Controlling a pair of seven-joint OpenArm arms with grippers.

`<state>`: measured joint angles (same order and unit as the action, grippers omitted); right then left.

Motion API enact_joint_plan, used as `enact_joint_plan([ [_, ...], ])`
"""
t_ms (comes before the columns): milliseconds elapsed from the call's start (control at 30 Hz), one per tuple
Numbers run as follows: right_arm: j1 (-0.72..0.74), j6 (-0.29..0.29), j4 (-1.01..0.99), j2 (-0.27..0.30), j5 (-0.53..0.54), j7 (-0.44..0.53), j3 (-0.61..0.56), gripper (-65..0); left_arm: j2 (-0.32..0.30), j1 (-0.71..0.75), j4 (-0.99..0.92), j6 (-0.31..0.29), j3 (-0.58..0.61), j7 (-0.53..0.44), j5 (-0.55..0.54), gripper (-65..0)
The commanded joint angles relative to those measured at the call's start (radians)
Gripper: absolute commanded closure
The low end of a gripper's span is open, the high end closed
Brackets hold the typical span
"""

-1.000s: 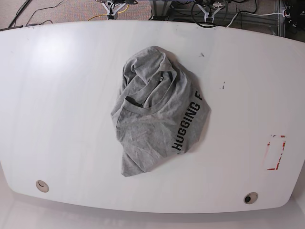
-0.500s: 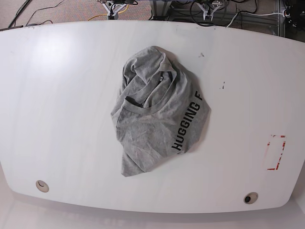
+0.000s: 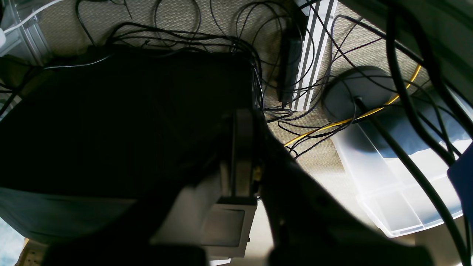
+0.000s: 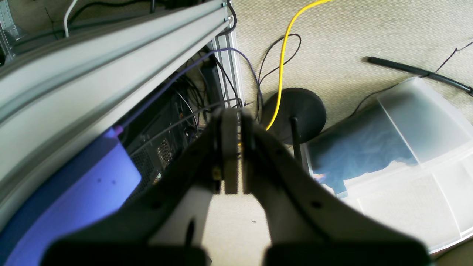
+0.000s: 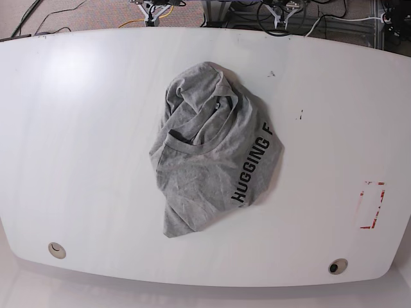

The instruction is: Layout the t-shirt on the table in an organized manner, then fold the t-shirt properly

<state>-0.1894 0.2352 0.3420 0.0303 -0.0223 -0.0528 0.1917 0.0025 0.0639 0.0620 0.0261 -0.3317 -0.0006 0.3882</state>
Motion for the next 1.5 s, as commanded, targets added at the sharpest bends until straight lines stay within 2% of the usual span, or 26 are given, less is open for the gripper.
enact_joint_plan([
  [0,-0.012,0.005,0.015,0.001,0.003,0.006,0.000,-0.4,-0.001,0.005,0.005,0.002,0.002,0.000,-0.006,-0.5],
  [567,-0.103,-0.009,0.226,0.001,-0.002,0.004,0.000,-0.6,0.002,0.082,0.206,0.000,0.015,0.015,-0.022,-0.2],
  [633,-0.040,-0.004,0.184,-0.003,0.009,0.001,0.002,-1.3,0.017,0.055,0.161,-0.001,0.007,0.007,-0.008,0.0],
  [900,-0.006,-0.004,0.108,0.001,0.008,0.005,0.002,-1.0,0.017,0.055,0.161,-0.001,0.007,0.007,-0.008,0.0],
  [1467,-0.005,-0.004,0.101,0.001,0.008,0.009,0.004,-0.8,0.017,0.053,0.166,-0.001,0.009,0.007,-0.008,0.0],
])
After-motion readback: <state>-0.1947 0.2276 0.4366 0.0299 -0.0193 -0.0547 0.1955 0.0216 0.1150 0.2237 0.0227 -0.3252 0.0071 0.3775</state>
